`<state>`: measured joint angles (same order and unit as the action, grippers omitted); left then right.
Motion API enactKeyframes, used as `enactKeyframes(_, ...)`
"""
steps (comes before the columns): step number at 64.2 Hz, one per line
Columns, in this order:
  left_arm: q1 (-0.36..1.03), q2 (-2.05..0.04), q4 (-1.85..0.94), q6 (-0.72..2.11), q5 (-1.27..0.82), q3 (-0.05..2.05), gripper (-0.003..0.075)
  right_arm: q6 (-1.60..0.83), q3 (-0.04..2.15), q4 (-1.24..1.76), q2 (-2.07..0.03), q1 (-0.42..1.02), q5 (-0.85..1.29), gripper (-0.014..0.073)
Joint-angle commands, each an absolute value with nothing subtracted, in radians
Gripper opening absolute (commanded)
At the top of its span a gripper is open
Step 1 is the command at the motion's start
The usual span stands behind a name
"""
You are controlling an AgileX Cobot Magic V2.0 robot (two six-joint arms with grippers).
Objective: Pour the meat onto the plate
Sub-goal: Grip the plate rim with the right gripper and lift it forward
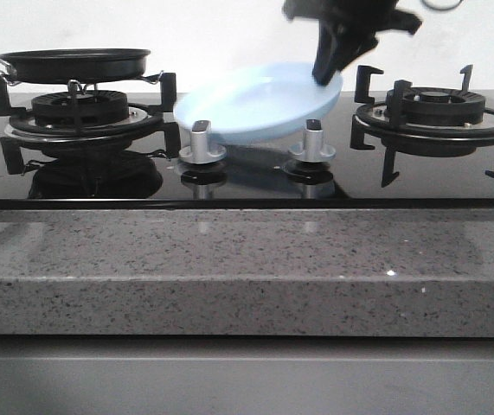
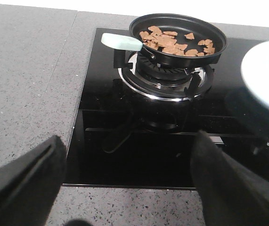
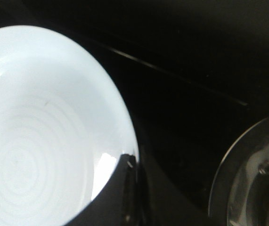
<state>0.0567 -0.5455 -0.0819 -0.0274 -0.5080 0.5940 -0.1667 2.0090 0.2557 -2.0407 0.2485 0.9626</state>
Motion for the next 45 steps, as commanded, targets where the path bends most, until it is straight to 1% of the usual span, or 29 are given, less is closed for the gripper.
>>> enactKeyframes(1,0.056,-0.558,-0.085,-0.029,-0.43,0.63,0.0545,-0.177,1.974,0.322,-1.893,0.25,0.891,-0.0119)
enactKeyframes(24,0.056,-0.558,-0.085,-0.029,-0.43,0.63,0.0545,-0.292,1.515,0.445,-1.597,0.281,0.701,-0.0119)
enactKeyframes(36,0.056,-0.558,-0.085,-0.029,-0.43,0.63,0.0545,-0.292,1.341,0.459,-1.524,0.281,0.629,-0.0119)
enactKeyframes(45,0.056,-0.558,-0.085,-0.029,-0.43,0.63,0.0545,-0.292,1.28,0.464,-1.518,0.281,0.592,-0.0119)
